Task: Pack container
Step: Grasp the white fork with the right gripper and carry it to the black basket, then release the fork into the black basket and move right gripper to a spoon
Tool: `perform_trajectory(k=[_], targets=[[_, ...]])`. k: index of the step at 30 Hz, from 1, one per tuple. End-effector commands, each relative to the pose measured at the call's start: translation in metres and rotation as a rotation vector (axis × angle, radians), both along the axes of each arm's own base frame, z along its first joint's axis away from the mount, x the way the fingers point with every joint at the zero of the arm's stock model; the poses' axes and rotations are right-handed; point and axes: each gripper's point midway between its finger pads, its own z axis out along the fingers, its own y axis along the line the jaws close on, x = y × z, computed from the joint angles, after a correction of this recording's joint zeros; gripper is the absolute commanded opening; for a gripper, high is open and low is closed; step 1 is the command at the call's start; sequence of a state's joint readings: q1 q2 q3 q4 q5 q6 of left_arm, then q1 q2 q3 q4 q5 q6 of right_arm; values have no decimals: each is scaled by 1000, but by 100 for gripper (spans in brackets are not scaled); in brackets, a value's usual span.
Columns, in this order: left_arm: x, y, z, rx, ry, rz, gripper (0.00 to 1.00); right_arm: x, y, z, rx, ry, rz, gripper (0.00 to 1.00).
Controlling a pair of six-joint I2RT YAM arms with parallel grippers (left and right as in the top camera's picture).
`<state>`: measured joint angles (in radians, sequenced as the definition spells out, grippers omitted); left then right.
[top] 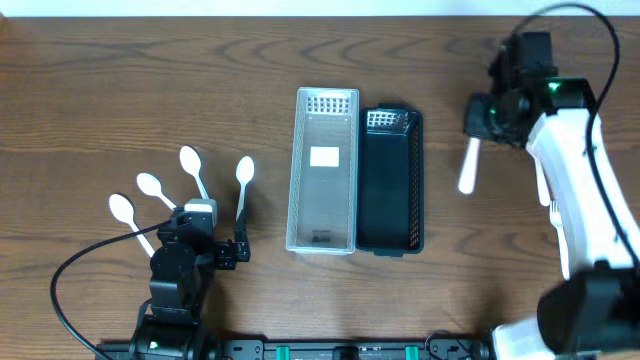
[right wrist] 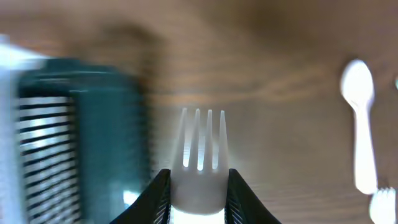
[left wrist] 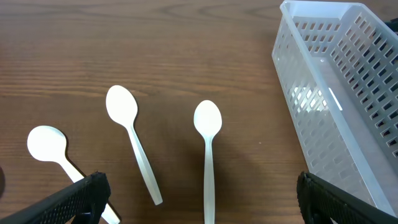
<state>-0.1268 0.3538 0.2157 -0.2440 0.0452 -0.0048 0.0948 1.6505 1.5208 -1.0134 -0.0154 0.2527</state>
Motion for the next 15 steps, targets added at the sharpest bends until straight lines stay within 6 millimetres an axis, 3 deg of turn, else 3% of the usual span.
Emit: perform_trajectory(k=[1,2,7,15], targets=[[1,2,7,-9,-12,20,98,-10,45,4,49,6,32,5],[1,2,7,-9,-11,20,98,-13,62,1,60,17,42,6],[0,2,4,-7,3,20,98,-16,103,-29,56,81,87,7],[-3,3,-1,-4,27,20,98,-20,135,-105,2,243,152,13]])
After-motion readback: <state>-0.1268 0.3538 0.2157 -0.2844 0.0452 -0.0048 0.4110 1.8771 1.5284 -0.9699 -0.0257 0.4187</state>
